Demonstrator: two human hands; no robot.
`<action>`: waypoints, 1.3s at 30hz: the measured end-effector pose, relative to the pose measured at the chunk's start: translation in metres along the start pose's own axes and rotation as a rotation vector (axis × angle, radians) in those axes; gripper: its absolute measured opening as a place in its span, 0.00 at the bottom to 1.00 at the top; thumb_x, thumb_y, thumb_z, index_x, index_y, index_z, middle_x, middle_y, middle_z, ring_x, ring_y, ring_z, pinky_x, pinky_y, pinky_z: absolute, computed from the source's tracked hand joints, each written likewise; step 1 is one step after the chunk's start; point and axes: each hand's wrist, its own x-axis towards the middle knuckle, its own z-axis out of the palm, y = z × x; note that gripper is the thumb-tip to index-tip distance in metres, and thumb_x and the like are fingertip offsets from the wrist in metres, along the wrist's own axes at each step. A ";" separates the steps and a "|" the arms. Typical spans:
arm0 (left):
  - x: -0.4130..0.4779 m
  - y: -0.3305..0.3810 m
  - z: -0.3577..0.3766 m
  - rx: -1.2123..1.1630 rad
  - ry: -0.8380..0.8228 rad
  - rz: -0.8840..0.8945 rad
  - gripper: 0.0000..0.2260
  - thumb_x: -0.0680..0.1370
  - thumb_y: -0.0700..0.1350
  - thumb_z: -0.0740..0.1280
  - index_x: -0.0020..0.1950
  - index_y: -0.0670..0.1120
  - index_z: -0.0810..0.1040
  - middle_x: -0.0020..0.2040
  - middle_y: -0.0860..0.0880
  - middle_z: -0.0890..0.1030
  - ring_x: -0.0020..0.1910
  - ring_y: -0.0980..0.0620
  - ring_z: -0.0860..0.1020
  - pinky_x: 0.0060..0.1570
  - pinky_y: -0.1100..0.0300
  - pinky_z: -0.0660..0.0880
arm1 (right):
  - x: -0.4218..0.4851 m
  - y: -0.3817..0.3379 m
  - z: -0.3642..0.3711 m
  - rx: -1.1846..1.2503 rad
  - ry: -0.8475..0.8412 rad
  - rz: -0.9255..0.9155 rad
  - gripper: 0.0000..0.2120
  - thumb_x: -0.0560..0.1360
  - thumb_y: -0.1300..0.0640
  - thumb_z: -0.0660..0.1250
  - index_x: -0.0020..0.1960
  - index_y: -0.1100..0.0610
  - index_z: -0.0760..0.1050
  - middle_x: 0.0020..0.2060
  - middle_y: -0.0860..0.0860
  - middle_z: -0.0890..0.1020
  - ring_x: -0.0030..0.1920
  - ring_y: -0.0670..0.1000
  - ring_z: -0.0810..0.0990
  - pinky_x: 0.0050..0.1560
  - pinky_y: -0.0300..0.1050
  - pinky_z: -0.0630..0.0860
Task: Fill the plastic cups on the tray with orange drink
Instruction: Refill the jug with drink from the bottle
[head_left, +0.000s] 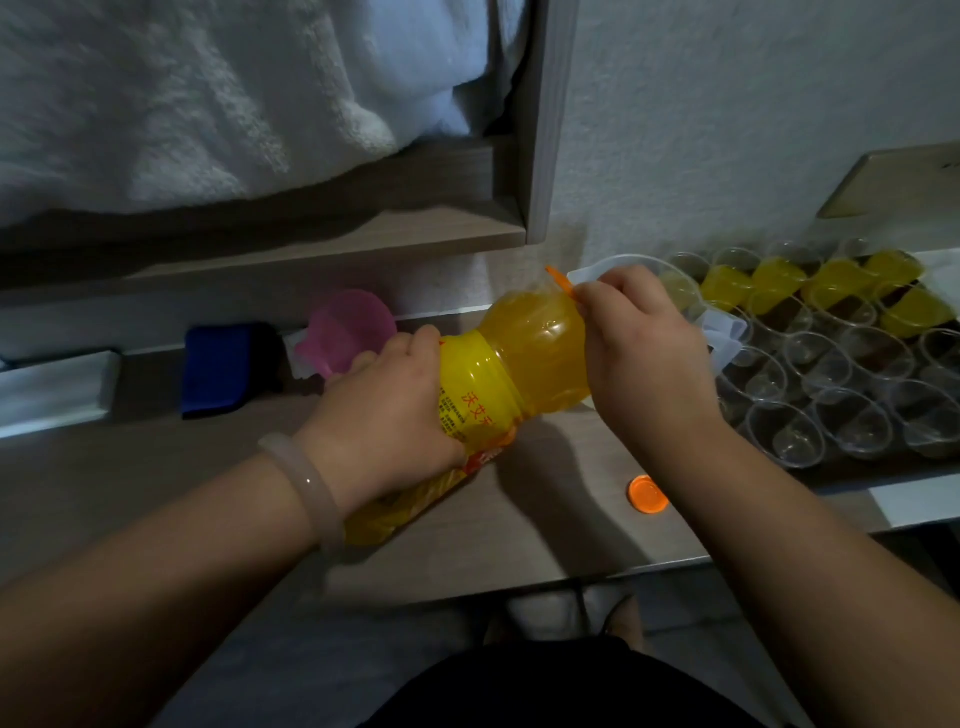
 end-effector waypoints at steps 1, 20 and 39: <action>0.000 0.001 -0.001 0.003 -0.004 -0.004 0.40 0.64 0.58 0.76 0.68 0.50 0.59 0.63 0.47 0.69 0.60 0.42 0.71 0.57 0.44 0.73 | 0.000 0.000 0.000 0.008 -0.004 0.004 0.08 0.73 0.66 0.66 0.51 0.64 0.79 0.47 0.59 0.79 0.35 0.59 0.79 0.29 0.41 0.70; 0.004 0.003 -0.014 0.080 -0.017 0.010 0.41 0.64 0.57 0.77 0.69 0.48 0.60 0.65 0.47 0.68 0.60 0.41 0.71 0.57 0.45 0.73 | 0.001 0.003 0.005 0.113 0.045 0.091 0.06 0.76 0.63 0.64 0.50 0.63 0.79 0.46 0.58 0.79 0.39 0.58 0.77 0.35 0.43 0.70; 0.000 0.009 -0.024 0.122 -0.048 0.008 0.38 0.63 0.57 0.77 0.66 0.49 0.62 0.62 0.47 0.70 0.59 0.42 0.72 0.55 0.46 0.73 | -0.001 0.000 0.002 0.104 0.058 0.101 0.06 0.77 0.62 0.64 0.49 0.63 0.79 0.46 0.57 0.78 0.38 0.56 0.77 0.34 0.40 0.67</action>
